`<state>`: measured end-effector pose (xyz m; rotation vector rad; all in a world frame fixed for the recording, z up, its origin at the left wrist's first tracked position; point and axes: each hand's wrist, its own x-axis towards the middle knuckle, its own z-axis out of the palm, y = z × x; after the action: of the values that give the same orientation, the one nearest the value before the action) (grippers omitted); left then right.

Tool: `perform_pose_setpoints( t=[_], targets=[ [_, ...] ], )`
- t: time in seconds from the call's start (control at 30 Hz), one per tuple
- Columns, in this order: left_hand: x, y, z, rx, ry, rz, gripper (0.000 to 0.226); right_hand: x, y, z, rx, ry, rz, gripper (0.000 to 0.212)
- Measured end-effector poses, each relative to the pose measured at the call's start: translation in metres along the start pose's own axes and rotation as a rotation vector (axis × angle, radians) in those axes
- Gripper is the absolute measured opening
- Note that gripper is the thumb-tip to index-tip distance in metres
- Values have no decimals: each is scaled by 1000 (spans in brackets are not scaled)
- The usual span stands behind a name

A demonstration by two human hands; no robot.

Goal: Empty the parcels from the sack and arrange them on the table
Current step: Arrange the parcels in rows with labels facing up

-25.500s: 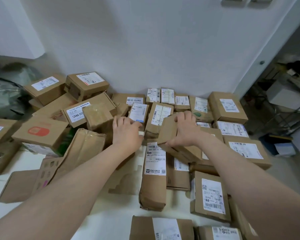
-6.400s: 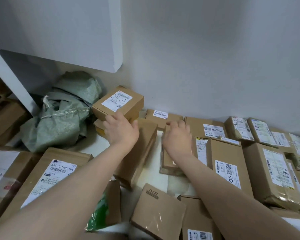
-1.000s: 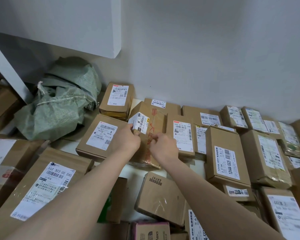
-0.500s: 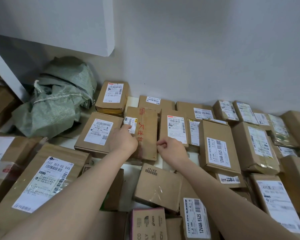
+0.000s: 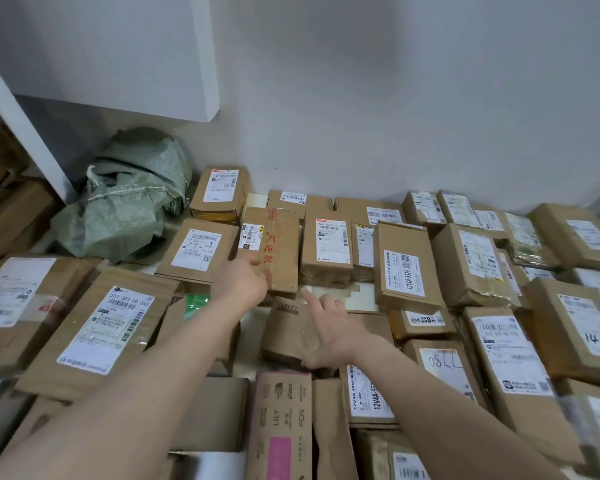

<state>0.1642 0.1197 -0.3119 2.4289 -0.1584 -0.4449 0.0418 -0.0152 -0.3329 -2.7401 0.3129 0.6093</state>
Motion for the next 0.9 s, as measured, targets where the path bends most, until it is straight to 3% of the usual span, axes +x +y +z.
perform_pose_setpoints(
  t=[0.13, 0.27, 0.33, 0.4, 0.47, 0.53, 0.67, 0.8, 0.9],
  targets=[
    [-17, 9, -5, -160, 10, -20, 34, -16, 20, -12, 364, 144, -12, 89],
    [-32, 17, -6, -405, 21, -55, 33, -32, 43, -26, 1135, 86, 111, 48],
    [-41, 19, -1, -416, -68, -76, 36, -42, 48, -28, 1628, 20, 146, 37],
    [-48, 19, 10, -447, -227, -107, 36, -45, 50, -26, 1807, -15, 178, 32],
    [-54, 18, 20, -491, -329, -153, 34, -44, 43, -17, 1601, 27, 288, 33],
    [-58, 15, 26, -430, -338, -133, 30, -38, 36, -10, 1224, 134, 418, 40],
    [-61, 7, 34, -392, -322, -122, 37, -30, 27, -1, 997, 156, 497, 90],
    [-60, -2, 36, -282, -248, -97, 41, -28, 19, 8, 928, 142, 420, 49],
    [-62, -8, 34, -257, -256, -78, 40, -22, 18, 17, 926, 176, 454, 37]
  ],
)
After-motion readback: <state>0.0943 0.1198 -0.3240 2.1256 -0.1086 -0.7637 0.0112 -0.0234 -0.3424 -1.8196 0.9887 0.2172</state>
